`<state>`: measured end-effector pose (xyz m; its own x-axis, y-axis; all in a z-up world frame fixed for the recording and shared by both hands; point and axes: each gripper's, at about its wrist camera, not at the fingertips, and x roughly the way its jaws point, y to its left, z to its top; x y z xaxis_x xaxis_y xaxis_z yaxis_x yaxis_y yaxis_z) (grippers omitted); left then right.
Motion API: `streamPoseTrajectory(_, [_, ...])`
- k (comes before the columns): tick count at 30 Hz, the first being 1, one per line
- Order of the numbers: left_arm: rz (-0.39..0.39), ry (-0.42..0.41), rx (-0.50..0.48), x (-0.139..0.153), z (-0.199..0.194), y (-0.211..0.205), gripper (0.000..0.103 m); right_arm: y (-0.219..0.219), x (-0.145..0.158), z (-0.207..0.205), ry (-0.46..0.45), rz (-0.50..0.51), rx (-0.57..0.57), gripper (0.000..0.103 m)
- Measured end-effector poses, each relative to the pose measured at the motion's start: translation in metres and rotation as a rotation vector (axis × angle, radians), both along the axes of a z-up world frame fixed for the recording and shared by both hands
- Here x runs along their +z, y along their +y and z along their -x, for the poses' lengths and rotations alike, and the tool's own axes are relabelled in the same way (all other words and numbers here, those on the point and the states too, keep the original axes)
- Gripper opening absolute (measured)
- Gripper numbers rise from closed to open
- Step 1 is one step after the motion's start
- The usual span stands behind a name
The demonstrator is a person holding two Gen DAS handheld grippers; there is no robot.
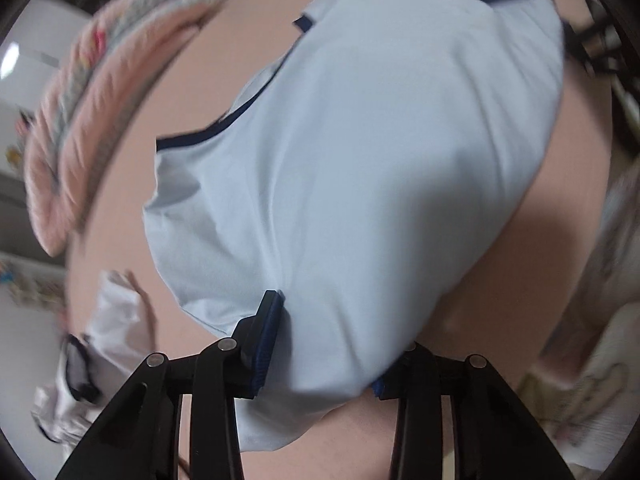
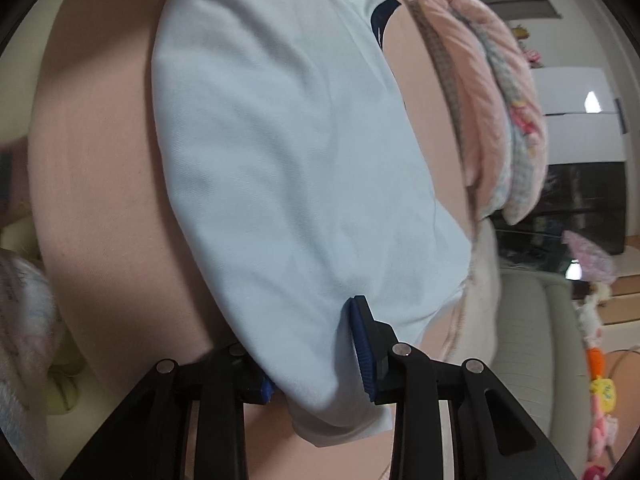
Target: Fold clothes
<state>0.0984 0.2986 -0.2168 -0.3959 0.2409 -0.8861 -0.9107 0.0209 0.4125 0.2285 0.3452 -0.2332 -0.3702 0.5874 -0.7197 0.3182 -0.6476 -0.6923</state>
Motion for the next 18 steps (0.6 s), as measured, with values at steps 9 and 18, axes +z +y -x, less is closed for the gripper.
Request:
streamPoseTrajectory(9, [0.016,-0.134,0.047,0.028,0.019,0.013,0.022,0.034,0.048,0.017,0.027,0.256,-0.112,0.028])
streamPoseTrajectory(18, [-0.003,-0.258,0.128,0.050,0.045,0.020,0.022,0.047,0.075,0.021,0.061,0.295,-0.125,0.028])
